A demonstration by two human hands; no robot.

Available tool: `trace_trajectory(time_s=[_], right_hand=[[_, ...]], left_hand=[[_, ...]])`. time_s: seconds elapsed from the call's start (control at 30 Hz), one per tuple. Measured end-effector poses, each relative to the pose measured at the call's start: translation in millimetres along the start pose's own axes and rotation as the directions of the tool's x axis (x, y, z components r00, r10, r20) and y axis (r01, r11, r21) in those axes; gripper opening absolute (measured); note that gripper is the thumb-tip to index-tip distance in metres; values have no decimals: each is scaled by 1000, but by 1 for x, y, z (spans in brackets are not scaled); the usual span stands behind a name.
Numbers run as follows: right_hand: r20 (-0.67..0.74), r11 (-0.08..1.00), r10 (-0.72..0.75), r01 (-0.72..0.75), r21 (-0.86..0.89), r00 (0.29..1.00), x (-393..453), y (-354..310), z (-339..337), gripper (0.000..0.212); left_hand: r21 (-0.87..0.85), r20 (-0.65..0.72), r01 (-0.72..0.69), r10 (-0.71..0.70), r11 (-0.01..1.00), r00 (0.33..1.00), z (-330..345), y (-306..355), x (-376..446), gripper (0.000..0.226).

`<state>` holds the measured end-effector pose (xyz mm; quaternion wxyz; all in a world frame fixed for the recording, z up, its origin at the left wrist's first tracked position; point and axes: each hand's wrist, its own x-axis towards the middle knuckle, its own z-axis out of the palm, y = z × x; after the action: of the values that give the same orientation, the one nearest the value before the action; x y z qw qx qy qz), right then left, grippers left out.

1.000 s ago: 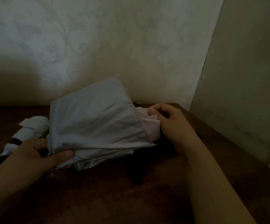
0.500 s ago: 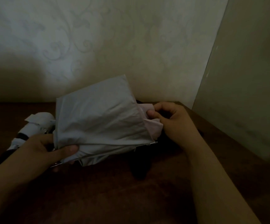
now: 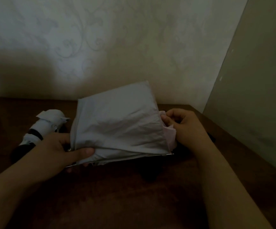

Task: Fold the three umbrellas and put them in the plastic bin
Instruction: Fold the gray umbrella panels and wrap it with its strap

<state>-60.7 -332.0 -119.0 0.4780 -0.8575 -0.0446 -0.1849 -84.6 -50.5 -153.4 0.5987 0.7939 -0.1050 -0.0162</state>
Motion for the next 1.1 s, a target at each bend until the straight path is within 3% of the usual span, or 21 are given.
trace_trajectory(time_s=[0.07,0.3,0.47,0.63,0.77,0.93,1.1], right_hand=[[23,998,32,-33,47,999,-1,-1,0,18],[143,987,33,-54,149,989,-6,-5,-3,16],[202,987,86,-111,117,976,-3,1,-4,11],[194,936,139,-193,294,971,5,8,-6,21],[298,927,223,-297,229,928,5,8,-8,23],[218,929,114,-182,323,969,2,8,-5,38],[274,917,79,-178,357,959,-3,1,-8,24]], left_hand=[[-5,6,21,-20,1000,1000,-1,1,2,37],[16,24,58,-59,998,998,-3,0,3,15],[72,29,-1,-1,997,1000,-4,-1,4,11],[79,39,-26,23,997,999,-4,0,3,13],[94,41,-9,5,996,999,-5,0,4,16],[49,36,3,-5,999,999,-7,-2,6,7],[-35,28,28,-27,999,999,-8,-2,7,8]])
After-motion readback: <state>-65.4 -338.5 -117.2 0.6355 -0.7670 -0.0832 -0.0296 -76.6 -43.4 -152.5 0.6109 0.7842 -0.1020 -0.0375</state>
